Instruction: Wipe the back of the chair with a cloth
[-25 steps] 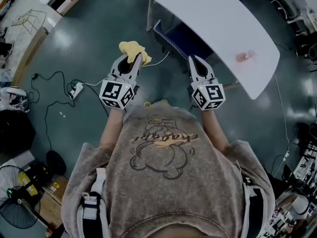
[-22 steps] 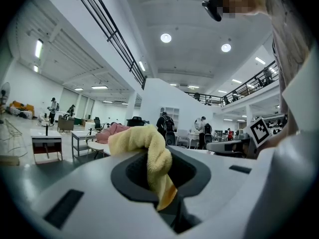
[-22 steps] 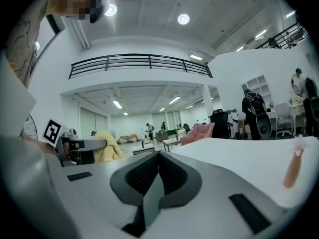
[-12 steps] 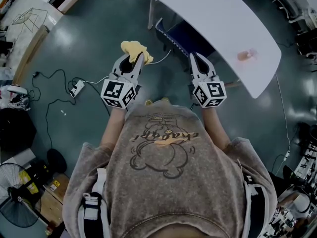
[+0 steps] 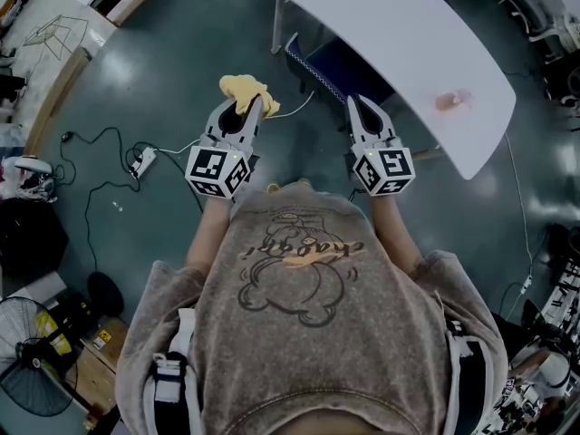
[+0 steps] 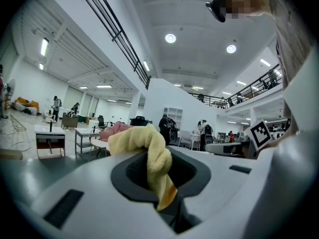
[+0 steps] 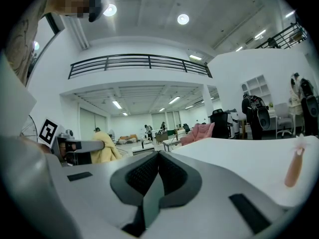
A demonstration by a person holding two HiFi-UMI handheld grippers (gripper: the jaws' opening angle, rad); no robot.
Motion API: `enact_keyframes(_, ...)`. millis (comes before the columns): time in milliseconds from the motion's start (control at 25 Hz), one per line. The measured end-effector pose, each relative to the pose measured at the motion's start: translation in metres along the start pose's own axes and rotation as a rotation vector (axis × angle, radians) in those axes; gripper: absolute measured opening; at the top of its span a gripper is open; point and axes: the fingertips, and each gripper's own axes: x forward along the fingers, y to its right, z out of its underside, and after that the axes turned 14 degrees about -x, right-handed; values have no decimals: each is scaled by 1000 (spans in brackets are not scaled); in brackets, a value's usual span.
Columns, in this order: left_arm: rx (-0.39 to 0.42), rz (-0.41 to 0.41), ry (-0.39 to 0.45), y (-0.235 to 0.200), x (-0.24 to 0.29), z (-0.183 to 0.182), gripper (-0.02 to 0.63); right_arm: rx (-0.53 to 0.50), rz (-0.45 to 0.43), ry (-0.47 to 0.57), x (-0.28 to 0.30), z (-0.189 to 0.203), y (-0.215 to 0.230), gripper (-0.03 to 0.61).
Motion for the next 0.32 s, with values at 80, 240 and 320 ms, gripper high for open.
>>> enact_keyframes(80,-1,-11,5,-2,-3,0,63,1,-2,1,0,0,-1,25)
enact_keyframes(240,0,-30,17,-4,-2,2,63,0,-14,0,1,5,0,25)
enact_keyframes(320,-2,-37,23,-5,-1,2,63,-3,-18,-2,1,7,1,25)
